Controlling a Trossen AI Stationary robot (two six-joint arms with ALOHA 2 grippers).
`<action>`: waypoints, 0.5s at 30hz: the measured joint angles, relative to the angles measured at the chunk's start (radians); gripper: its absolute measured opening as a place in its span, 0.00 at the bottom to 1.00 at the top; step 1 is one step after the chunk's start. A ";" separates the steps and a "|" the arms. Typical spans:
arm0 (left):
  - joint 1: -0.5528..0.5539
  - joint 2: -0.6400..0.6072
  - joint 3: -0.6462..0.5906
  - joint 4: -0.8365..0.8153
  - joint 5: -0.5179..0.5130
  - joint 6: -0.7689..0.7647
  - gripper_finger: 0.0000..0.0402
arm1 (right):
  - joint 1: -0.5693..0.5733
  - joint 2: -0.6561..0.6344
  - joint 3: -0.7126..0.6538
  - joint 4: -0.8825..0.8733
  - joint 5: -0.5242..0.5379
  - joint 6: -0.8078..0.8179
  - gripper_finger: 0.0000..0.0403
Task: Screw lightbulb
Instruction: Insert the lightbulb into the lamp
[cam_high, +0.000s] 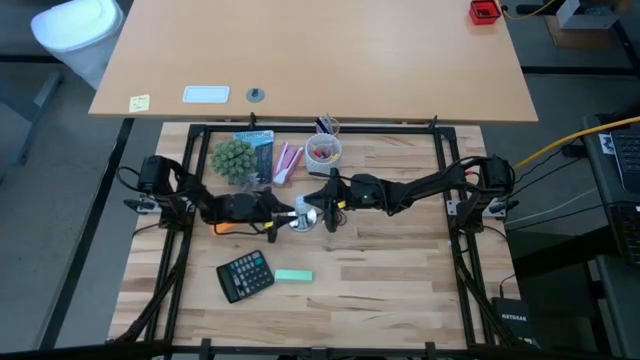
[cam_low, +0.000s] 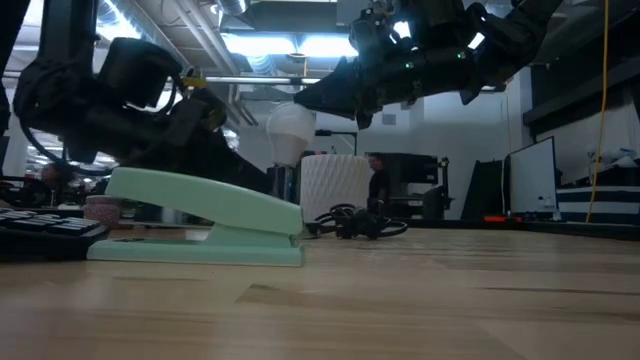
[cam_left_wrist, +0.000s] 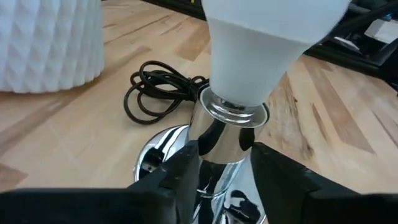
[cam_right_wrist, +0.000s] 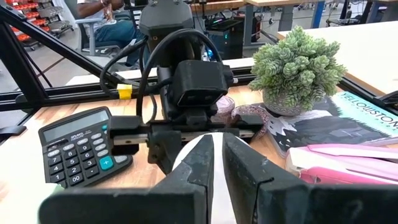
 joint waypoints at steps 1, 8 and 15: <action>0.000 0.000 0.009 -0.013 -0.001 0.006 0.32 | 0.000 0.000 0.000 0.000 -0.001 0.000 0.10; 0.000 0.000 0.077 -0.125 -0.004 0.032 0.24 | 0.001 0.000 0.001 -0.005 -0.007 -0.001 0.10; 0.000 0.000 0.068 -0.132 0.001 0.025 0.20 | 0.000 -0.001 0.001 -0.017 -0.008 -0.001 0.10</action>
